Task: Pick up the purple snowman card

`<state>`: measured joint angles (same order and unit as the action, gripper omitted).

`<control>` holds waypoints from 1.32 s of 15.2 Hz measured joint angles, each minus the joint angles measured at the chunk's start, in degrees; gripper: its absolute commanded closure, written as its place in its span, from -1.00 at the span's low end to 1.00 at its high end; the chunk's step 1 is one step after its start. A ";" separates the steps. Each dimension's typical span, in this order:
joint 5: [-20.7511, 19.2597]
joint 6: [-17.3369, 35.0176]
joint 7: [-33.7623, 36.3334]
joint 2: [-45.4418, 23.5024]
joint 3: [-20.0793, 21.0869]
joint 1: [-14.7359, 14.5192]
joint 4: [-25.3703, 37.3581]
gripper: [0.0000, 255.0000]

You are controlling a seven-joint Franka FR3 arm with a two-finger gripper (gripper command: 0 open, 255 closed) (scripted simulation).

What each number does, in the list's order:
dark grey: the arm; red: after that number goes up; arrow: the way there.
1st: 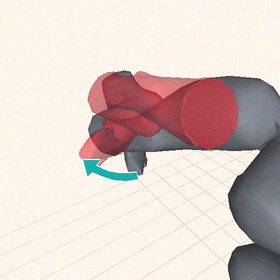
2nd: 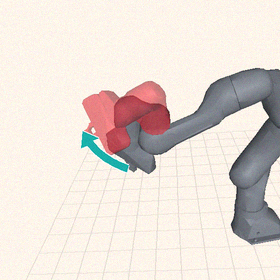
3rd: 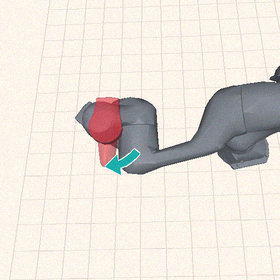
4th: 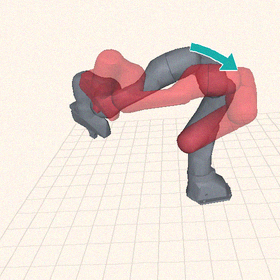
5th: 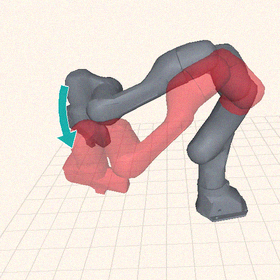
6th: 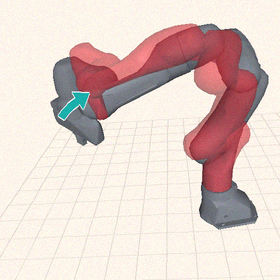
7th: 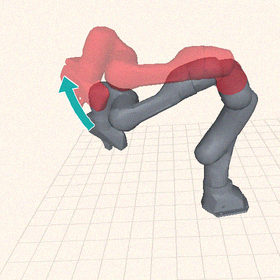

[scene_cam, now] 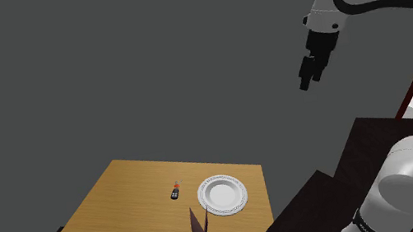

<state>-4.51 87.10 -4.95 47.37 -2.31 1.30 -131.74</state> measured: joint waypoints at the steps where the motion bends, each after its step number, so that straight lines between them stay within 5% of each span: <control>1: 0.00 0.00 0.00 0.00 0.00 0.00 0.00 -1.00; 12: 6.79 14.62 12.39 -1.48 8.77 -2.12 -13.97 -1.00; 20: 11.57 28.80 21.59 -10.32 16.14 -3.88 -19.47 -1.00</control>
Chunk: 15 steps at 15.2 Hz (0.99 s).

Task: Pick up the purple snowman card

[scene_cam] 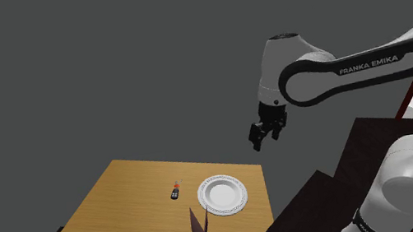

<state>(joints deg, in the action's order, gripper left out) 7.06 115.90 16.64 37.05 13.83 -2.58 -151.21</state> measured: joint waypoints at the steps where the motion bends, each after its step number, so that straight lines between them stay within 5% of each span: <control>1: 0.62 2.19 1.44 -1.72 1.25 -0.30 -0.49 -1.00; 9: 1.56 16.95 12.36 -17.37 9.58 -0.28 0.51 -1.00; 15: -5.27 27.79 24.08 -33.09 15.03 1.53 4.60 -1.00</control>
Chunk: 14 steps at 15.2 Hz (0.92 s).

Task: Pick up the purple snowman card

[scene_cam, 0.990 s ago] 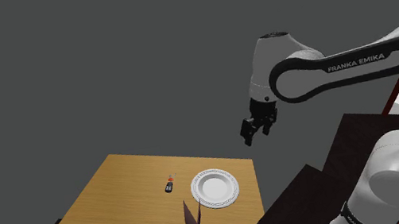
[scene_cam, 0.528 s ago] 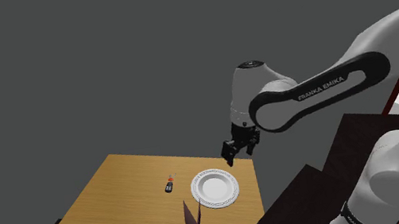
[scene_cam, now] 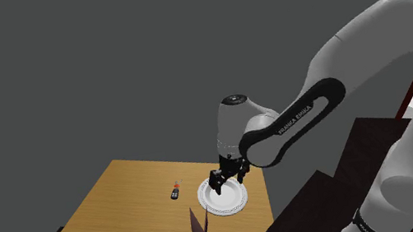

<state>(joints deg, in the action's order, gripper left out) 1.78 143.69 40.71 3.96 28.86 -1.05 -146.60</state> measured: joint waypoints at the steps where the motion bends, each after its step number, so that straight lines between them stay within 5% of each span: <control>1: -1.66 0.66 2.14 -2.16 0.40 0.06 1.26 -1.00; 7: -15.90 6.77 18.08 -18.98 -1.73 -3.86 9.57 -1.00; 14: -23.15 9.92 26.70 -30.34 -6.89 -10.16 16.94 -1.00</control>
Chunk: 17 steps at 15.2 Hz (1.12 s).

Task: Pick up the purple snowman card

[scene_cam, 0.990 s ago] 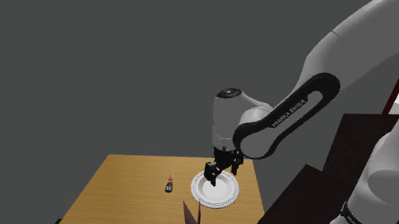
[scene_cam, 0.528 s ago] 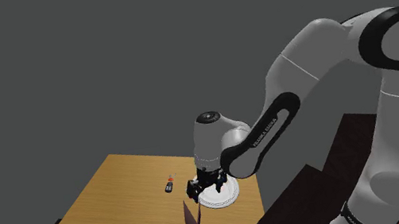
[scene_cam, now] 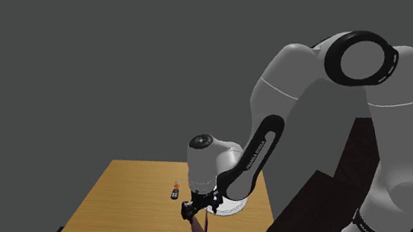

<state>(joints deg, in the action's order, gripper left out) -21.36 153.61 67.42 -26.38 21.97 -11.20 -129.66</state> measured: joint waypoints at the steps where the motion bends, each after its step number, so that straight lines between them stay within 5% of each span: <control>1: -0.59 0.42 0.43 -1.00 -0.57 -0.47 0.56 -1.00; 5: -2.60 2.63 2.04 -3.94 -2.54 -2.10 1.26 -1.00; 6: -2.75 2.79 2.10 -4.17 -2.69 -2.17 1.35 1.00; 17: -2.68 2.69 2.06 -4.06 -2.64 -2.12 1.35 1.00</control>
<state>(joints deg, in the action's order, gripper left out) -24.05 156.29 69.48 -30.44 19.33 -13.32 -128.31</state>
